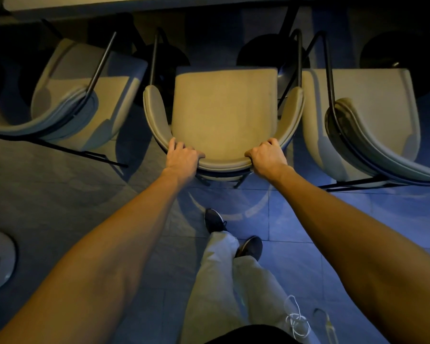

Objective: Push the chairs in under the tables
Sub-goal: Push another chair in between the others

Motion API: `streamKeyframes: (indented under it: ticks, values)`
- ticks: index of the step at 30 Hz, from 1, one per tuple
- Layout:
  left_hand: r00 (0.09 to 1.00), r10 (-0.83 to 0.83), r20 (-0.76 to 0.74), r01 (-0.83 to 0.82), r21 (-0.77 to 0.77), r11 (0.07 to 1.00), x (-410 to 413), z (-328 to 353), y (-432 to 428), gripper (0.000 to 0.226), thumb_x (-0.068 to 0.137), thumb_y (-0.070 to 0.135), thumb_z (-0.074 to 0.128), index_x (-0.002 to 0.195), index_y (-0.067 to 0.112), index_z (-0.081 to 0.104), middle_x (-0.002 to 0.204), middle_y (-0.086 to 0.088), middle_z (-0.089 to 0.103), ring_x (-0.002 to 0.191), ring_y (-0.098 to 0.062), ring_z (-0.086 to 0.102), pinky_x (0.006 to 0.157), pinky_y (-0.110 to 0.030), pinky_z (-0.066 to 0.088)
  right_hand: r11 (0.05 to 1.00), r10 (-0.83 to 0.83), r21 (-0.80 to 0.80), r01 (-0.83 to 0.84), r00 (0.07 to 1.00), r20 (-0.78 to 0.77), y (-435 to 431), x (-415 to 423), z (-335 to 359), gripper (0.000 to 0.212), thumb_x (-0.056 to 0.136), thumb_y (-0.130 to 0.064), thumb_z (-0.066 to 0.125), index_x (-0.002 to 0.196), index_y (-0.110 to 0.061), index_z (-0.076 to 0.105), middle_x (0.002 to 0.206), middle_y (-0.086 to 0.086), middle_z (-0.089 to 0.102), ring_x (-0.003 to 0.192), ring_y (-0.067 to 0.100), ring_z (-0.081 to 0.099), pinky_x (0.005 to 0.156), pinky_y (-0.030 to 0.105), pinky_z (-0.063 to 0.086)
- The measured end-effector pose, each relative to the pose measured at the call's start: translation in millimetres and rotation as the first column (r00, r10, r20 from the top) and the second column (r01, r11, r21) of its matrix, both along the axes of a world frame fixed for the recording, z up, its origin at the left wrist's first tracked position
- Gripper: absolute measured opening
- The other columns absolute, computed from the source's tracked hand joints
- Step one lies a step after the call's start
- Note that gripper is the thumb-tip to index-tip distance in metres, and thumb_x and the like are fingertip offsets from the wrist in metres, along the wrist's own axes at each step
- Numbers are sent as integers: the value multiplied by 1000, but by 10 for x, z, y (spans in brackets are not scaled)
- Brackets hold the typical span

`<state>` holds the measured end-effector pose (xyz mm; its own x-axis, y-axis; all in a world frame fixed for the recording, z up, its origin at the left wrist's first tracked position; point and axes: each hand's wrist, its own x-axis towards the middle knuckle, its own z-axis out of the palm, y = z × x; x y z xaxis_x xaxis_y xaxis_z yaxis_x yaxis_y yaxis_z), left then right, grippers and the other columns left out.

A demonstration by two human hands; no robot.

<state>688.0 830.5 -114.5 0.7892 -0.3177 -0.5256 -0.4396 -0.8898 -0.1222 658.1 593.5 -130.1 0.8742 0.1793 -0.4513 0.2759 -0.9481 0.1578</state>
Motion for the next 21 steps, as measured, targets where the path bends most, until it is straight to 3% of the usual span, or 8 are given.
streamKeyframes:
  ticks: [14, 21]
  values:
    - [999, -17, 34, 17, -3, 1000, -19, 32, -12, 54, 92, 20, 64, 141, 42, 53, 130, 3, 63, 128, -28, 46, 116, -47, 19, 1000, -7, 29, 7, 1000, -5, -23, -52, 20, 31, 93, -29, 63, 124, -34, 66, 108, -1, 72, 107, 24, 60, 100, 38, 35]
    - [999, -6, 37, 5, 14, 1000, -16, 28, -37, 52, 91, 18, 63, 137, 43, 57, 123, 4, 67, 123, -27, 49, 109, -43, 24, 996, 64, 72, -53, 986, -155, -110, 102, 168, 43, 98, -41, 56, 141, -42, 51, 122, -3, 66, 116, 22, 57, 100, 36, 32]
